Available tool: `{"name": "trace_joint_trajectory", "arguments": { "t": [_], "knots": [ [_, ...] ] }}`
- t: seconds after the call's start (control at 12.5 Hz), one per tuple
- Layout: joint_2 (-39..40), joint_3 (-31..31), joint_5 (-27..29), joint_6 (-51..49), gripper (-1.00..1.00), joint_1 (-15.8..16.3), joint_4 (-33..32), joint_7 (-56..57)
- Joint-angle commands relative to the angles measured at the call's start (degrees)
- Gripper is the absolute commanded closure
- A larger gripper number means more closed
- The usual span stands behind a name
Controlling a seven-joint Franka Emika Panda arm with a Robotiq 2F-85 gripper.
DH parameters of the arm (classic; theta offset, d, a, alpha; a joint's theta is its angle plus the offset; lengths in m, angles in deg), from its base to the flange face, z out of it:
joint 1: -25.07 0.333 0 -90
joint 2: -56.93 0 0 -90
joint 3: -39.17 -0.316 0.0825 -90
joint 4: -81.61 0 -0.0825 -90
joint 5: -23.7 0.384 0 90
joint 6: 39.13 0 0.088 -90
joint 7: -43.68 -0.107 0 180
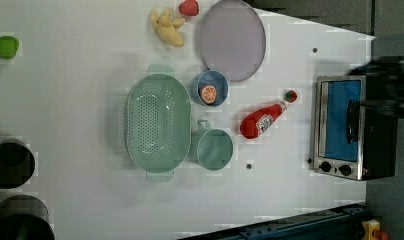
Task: Pick Ketchup from oven and place it on table.
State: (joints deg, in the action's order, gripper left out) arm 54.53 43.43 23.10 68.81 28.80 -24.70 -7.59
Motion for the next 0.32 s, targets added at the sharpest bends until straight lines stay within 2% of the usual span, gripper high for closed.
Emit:
{"name": "trace_joint_trajectory", "arguments": {
  "t": [0.08, 0.32],
  "knots": [
    [-0.33, 0.9, 1.17, -12.39, -1.0, 0.58, 5.85, -3.04],
    [-1.1, 1.21, 0.96, -18.25, -1.0, 0.49, 11.23, -3.01]
  ]
}}
